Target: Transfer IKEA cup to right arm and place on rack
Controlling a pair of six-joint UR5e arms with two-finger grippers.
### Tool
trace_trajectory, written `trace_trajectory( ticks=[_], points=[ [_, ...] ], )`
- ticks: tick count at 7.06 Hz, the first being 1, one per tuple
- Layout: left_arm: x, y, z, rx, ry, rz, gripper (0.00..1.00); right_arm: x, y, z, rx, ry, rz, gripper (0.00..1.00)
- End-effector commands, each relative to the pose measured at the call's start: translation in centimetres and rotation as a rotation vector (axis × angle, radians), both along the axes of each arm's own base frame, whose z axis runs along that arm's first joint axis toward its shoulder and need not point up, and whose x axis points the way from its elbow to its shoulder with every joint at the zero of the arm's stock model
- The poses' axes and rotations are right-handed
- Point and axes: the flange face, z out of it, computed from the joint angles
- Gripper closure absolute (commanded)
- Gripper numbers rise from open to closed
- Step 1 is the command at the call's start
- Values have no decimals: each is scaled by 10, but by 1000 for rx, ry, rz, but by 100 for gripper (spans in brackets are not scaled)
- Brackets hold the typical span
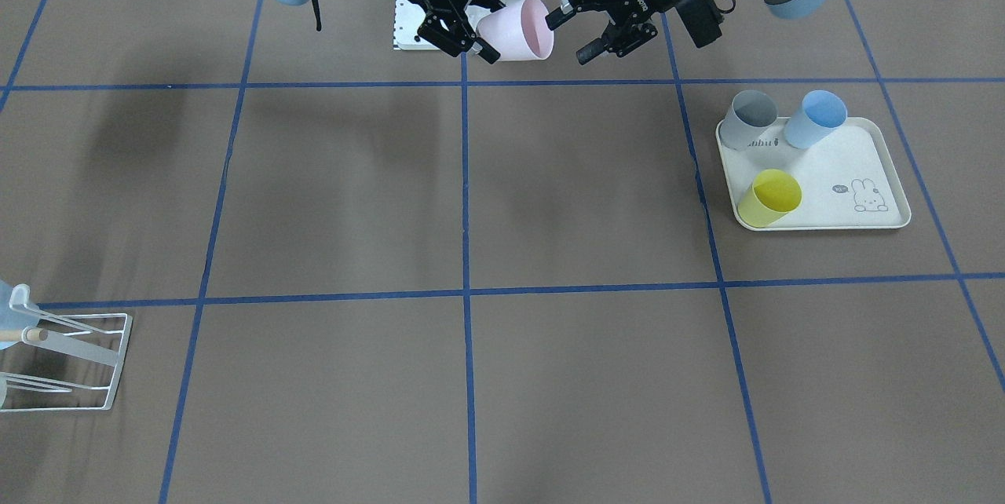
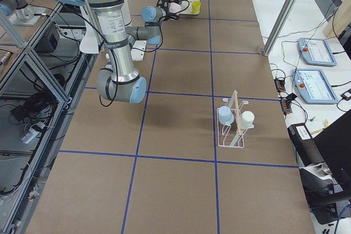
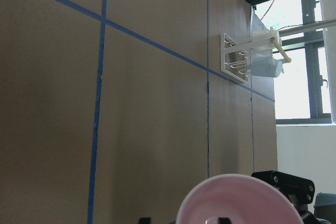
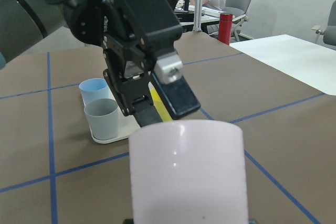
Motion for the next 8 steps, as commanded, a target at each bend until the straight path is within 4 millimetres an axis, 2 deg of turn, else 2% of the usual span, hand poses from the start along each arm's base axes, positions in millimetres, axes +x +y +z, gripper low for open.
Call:
trace_trajectory(
  ticks=[1, 2, 3, 5, 6, 7, 8],
  points=[
    [-29, -8, 50, 99, -129, -41, 0, 6, -15, 14, -20, 32, 28, 100],
    [-43, -12, 71, 126, -181, -67, 0, 12, -35, 29, -40, 101, 66, 100],
    [-49, -12, 77, 146, -198, -75, 0, 18, -66, 40, -81, 222, 120, 100],
    [-48, -12, 77, 147, -198, -74, 0, 45, -125, 55, -103, 429, 185, 100],
    [-47, -12, 78, 146, -200, -73, 0, 64, -150, 65, -24, 548, 213, 100],
    [-46, -11, 79, 145, -201, -75, 0, 78, -167, 71, 138, 675, 240, 100],
    [-46, -12, 79, 145, -201, -78, 0, 102, -185, 89, 237, 782, 260, 100]
  ],
)
